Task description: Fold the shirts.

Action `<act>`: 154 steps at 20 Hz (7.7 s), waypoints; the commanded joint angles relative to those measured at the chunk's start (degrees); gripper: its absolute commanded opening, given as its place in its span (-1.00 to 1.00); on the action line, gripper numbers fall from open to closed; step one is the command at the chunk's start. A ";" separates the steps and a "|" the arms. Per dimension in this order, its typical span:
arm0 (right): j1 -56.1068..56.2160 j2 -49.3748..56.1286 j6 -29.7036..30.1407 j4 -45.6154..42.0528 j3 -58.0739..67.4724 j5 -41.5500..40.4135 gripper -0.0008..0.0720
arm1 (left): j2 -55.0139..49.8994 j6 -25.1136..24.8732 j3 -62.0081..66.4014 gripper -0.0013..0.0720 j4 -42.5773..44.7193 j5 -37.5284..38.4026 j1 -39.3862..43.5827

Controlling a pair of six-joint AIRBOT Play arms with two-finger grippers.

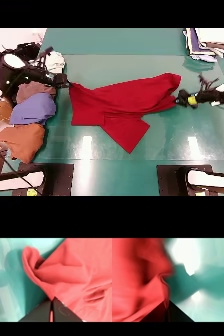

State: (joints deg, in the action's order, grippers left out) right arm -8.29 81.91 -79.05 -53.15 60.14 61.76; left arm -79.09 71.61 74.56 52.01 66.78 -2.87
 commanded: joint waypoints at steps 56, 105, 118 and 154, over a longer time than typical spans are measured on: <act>9.25 8.09 -6.05 -20.11 19.06 11.08 -0.93 | -13.90 5.88 2.32 -0.78 13.62 0.00 -0.46; 6.67 -23.30 -7.82 -4.79 -34.69 8.48 -0.72 | 30.23 11.89 -44.92 -0.90 1.79 -0.94 -0.44; 11.76 -37.44 -13.49 -22.29 -16.33 27.98 -0.94 | 41.68 15.96 -36.54 -0.91 1.60 9.35 -0.44; -14.62 13.70 11.47 5.18 6.10 16.22 0.54 | -14.01 7.17 10.97 -0.90 -3.15 -7.76 16.79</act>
State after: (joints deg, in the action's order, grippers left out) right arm -21.98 92.03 -70.63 -53.54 67.37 78.06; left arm -92.73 76.84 85.41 48.90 63.72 8.71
